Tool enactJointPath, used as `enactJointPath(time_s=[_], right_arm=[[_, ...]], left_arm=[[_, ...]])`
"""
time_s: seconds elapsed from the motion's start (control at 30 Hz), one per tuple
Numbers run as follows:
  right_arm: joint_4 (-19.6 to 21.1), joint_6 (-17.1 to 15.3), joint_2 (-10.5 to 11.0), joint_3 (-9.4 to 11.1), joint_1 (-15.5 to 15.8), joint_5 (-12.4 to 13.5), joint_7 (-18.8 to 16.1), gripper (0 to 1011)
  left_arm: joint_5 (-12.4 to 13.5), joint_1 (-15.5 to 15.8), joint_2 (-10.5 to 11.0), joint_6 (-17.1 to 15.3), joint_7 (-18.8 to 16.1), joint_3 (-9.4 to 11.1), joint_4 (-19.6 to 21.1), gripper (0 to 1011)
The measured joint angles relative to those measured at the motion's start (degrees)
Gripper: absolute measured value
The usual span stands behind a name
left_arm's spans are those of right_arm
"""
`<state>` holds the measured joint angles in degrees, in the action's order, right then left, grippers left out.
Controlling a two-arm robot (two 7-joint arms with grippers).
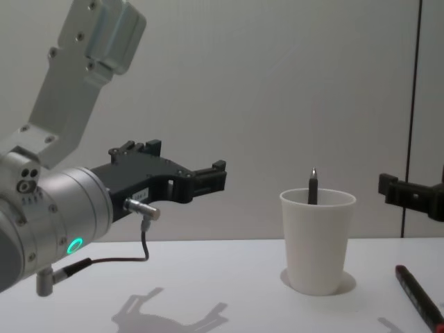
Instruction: Place the pen into the pen holder.
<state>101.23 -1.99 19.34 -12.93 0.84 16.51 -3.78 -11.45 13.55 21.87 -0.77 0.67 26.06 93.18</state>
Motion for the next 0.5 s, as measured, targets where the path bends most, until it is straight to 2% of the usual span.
enactJointPath(time_s=[0.5], right_arm=[[-0.01,0.04,0.0,-0.02,0.0,-0.05,-0.04,1002]], left_arm=[[0.0,0.02,0.03,0.01,-0.06,-0.01,0.0,1001]])
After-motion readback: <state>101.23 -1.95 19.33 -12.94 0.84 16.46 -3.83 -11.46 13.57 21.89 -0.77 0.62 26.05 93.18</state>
